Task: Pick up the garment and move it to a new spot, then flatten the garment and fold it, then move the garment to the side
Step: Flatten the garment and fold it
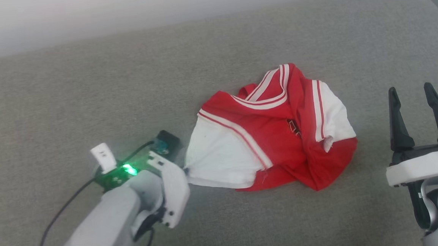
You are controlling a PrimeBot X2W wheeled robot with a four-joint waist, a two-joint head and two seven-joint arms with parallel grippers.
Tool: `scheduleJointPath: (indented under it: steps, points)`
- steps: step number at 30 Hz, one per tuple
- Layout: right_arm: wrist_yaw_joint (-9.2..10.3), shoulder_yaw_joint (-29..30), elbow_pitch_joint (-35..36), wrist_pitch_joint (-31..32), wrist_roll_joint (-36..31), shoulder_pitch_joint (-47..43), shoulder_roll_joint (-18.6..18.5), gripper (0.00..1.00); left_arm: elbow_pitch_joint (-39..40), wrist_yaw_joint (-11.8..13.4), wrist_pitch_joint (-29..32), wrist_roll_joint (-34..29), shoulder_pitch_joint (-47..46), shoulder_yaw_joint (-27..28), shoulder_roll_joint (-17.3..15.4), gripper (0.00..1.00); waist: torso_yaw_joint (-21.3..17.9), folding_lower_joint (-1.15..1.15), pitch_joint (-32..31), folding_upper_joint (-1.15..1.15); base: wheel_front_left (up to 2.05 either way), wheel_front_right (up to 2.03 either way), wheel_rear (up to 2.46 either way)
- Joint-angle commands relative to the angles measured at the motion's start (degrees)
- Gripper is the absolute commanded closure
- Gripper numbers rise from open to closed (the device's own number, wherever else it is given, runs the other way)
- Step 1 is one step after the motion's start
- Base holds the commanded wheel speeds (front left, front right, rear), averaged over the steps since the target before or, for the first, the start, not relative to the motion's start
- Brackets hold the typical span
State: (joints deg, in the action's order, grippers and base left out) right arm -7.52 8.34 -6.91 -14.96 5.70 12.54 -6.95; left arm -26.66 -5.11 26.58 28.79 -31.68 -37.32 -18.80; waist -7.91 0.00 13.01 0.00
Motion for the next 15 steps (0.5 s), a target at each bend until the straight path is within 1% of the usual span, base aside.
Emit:
scheduleJointPath:
  steps: [1, 3, 4, 11, 15]
  points:
    - [0.06, 0.27, -0.21, -0.32, -0.19, -0.50, -0.14, 0.00, -0.76, 1.26, 0.12, 0.22, 2.25, 0.88, -3.04, 1.00, 0.75, 0.00, -0.57, 0.00, 0.00, 0.00, 0.00]
    - [0.06, 0.49, -0.53, -0.32, -0.16, -0.70, -0.32, 0.00, 0.83, 1.69, -0.02, 0.10, 2.12, 1.71, -4.59, 1.00, 1.35, 0.00, -0.98, 0.00, 0.00, 0.00, 0.00]
    - [0.06, 0.49, -0.53, -0.32, -0.16, -0.70, -0.32, 0.00, 0.83, 1.69, -0.02, 0.10, 2.12, 1.71, -4.59, 1.00, 1.35, 0.00, -0.98, 0.00, 0.00, 0.00, 0.00]
    - [0.06, 0.38, -2.03, -0.32, 0.39, -1.39, -0.83, 0.00, 6.00, 3.74, 0.17, 1.82, 3.93, 6.19, -11.45, 1.00, 2.88, 0.00, -2.12, 0.00, 0.00, 0.00, 0.00]
    - [0.06, 0.25, -2.58, -0.32, 0.65, -1.48, -0.79, 0.00, 7.88, 4.59, 0.86, 2.46, 6.29, 7.79, -15.21, 1.00, 3.24, 0.00, -2.44, 0.00, 0.00, 0.00, 0.00]
